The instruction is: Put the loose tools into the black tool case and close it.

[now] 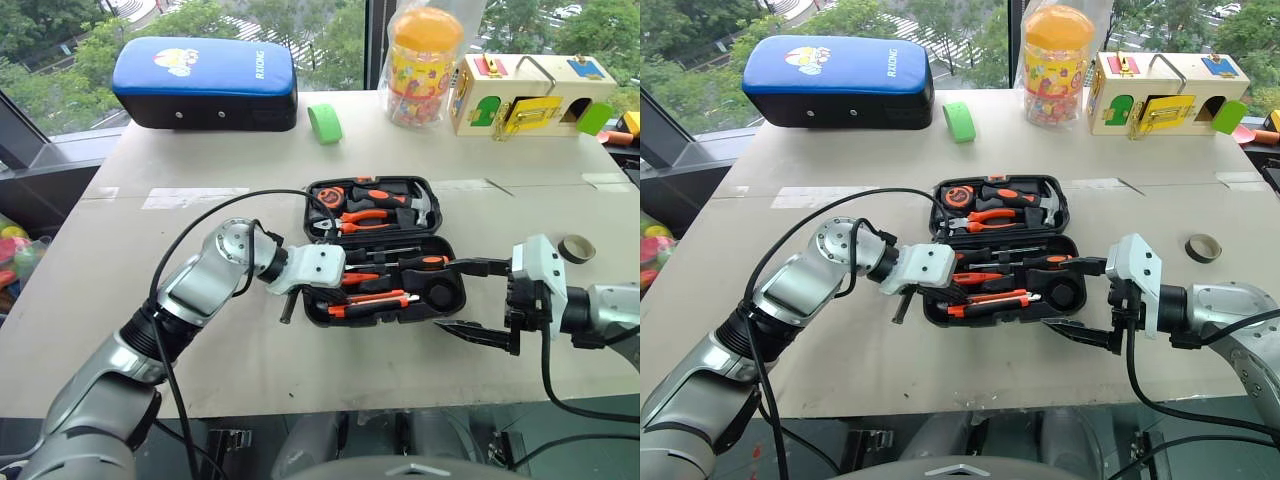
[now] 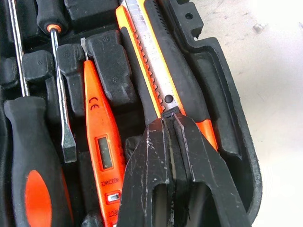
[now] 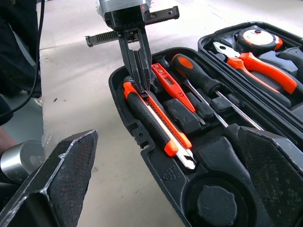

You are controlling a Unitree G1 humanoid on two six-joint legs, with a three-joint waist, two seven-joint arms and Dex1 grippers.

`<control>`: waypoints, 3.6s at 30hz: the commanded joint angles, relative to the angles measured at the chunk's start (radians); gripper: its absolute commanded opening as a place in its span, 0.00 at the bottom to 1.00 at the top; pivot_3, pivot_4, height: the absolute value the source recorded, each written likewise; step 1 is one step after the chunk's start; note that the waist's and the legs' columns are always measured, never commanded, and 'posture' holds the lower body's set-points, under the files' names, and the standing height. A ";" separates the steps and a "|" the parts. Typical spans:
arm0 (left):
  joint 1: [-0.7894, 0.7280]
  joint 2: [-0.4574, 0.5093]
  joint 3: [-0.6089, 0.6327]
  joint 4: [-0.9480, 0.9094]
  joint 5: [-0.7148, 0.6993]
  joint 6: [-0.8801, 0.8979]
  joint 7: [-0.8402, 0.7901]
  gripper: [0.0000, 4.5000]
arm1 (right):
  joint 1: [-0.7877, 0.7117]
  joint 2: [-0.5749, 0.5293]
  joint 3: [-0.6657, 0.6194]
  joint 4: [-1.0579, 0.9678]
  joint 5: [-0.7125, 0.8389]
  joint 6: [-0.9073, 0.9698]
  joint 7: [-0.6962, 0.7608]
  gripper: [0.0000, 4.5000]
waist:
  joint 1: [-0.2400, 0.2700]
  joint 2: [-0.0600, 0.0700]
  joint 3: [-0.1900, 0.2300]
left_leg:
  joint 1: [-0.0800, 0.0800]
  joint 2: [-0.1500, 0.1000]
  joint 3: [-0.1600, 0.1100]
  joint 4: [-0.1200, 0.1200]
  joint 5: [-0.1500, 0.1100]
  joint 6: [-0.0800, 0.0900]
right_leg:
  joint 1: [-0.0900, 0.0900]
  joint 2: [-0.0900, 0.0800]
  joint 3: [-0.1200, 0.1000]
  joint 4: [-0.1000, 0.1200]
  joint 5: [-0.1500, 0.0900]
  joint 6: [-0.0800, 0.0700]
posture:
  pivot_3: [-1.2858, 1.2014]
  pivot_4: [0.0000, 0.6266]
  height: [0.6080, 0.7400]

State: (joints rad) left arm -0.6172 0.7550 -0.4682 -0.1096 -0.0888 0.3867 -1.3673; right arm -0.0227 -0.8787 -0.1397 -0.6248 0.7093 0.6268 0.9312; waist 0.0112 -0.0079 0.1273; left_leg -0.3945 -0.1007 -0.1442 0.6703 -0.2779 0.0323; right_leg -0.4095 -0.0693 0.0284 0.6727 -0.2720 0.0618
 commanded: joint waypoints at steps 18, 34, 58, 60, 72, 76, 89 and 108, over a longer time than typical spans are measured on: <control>-0.077 -0.042 0.045 -0.008 -0.163 0.241 -0.080 0.01 | 0.008 -0.002 -0.029 -0.029 0.002 -0.020 -0.015 1.00 | 0.002 -0.002 0.003 | -0.002 0.000 -0.001 0.001 0.000 0.000 | -0.001 0.000 0.000 0.000 0.000 0.000 | 0.52 0.24 0.96; -0.011 -0.050 -0.089 0.078 0.067 -0.018 0.029 0.01 | 0.000 0.005 -0.011 -0.027 0.004 -0.016 -0.024 1.00 | 0.004 -0.002 0.003 | -0.002 0.000 -0.001 0.001 0.000 0.000 | 0.000 -0.001 0.001 0.000 0.000 0.000 | 0.52 0.24 0.96; -0.022 -0.004 0.370 -0.066 -0.501 0.284 -0.099 0.95 | 0.553 0.073 -0.720 0.005 0.058 0.059 0.012 1.00 | 0.008 -0.002 0.003 | -0.003 0.000 -0.002 0.001 0.000 0.000 | -0.001 -0.001 0.000 0.000 0.000 0.000 | 0.52 0.24 0.96; -0.026 -0.005 0.374 -0.086 -0.533 0.308 -0.095 0.98 | 0.623 0.093 -0.815 0.033 0.069 0.067 0.027 1.00 | 0.005 -0.002 0.003 | -0.003 0.000 -0.002 0.001 0.000 0.000 | 0.000 0.000 0.001 0.000 0.000 0.000 | 0.52 0.24 0.96; -0.016 0.001 0.367 -0.207 -0.590 0.350 -0.019 0.98 | 0.247 -0.101 -0.483 0.396 -0.114 0.004 -0.023 1.00 | -0.020 -0.001 0.006 | 0.004 0.001 0.003 0.000 0.000 0.000 | 0.003 0.000 0.007 0.001 0.000 0.000 | 0.52 0.24 0.96; -0.004 0.008 0.349 -0.233 -0.565 0.323 0.002 0.98 | -0.036 -0.118 -0.245 0.637 -0.261 -0.072 -0.048 1.00 | -0.020 0.000 0.007 | 0.003 0.001 0.002 -0.001 0.000 0.000 | 0.002 0.000 0.005 -0.001 0.000 0.000 | 0.52 0.24 0.96; 0.042 0.063 0.381 -0.296 -0.580 0.334 0.059 1.00 | -0.452 -0.056 0.040 1.140 -0.516 -0.201 -0.069 0.54 | -0.025 0.002 0.009 | -0.002 0.001 0.003 -0.002 0.000 0.000 | -0.003 0.000 0.006 -0.001 0.000 0.000 | 0.52 0.24 0.96; 0.048 0.070 0.356 -0.284 -0.560 0.297 0.065 1.00 | -0.525 -0.020 0.047 1.262 -0.563 -0.302 0.013 0.01 | -0.026 0.002 0.009 | -0.001 0.001 0.005 0.000 0.000 0.000 | -0.003 0.000 0.008 0.002 0.000 0.000 | 0.52 0.24 0.96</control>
State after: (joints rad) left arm -0.5697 0.8138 -0.1243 -0.3772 -0.6498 0.7054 -1.2940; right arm -0.5452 -0.8705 -0.0779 0.6552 0.1354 0.3378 0.9018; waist -0.0143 -0.0055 0.1359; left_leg -0.3951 -0.0999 -0.1392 0.6697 -0.2778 0.0323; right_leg -0.4126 -0.0688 0.0369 0.6743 -0.2721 0.0617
